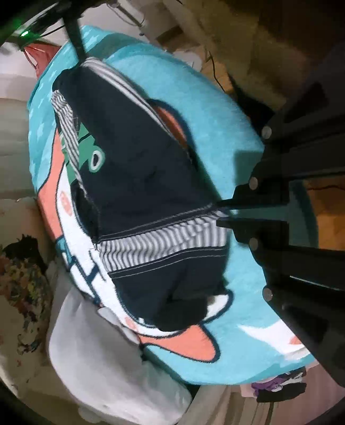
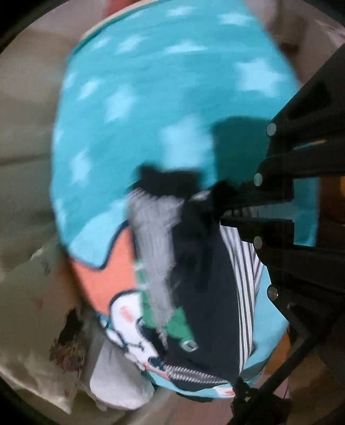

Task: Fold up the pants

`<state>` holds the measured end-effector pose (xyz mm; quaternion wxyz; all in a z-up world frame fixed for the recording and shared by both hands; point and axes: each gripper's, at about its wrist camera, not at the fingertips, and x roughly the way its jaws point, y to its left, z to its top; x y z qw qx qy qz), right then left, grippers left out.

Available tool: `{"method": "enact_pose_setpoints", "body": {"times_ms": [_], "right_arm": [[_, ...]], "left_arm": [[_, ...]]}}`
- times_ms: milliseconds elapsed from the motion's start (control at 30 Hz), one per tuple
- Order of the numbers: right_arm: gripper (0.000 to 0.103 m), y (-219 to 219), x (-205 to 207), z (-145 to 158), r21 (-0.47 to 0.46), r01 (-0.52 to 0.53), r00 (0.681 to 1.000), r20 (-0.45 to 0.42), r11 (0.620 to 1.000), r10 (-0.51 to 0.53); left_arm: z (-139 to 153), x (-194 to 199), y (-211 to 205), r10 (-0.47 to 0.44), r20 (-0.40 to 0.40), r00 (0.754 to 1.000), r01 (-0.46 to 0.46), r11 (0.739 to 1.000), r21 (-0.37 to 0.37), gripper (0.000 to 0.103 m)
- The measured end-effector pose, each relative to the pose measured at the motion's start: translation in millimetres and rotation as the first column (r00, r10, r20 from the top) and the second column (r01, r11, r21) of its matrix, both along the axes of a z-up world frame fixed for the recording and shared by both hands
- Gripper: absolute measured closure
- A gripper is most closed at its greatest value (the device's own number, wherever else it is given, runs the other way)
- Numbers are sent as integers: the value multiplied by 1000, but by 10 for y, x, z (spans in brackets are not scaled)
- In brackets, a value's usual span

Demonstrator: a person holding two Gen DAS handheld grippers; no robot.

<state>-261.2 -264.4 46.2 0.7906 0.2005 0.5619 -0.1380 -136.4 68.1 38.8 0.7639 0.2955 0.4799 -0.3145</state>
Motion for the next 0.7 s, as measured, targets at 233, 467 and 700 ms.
{"method": "enact_pose_setpoints", "body": {"times_ms": [233,467,700], "right_arm": [[75,-43,-360,405,-76,119,992,52,990,-116],[58,149,420,594,-110,-38,984,167,993,56],[45,252,816,86,-105,-125,992,22,987,128]], "left_arm": [[268,52,418,2,-144,990,-13,997,-75,89],[630,396,239,73,-84,994,-87,981,-175,89],[607,688,-737,-38,-104,994,10,965,-261,80]]}}
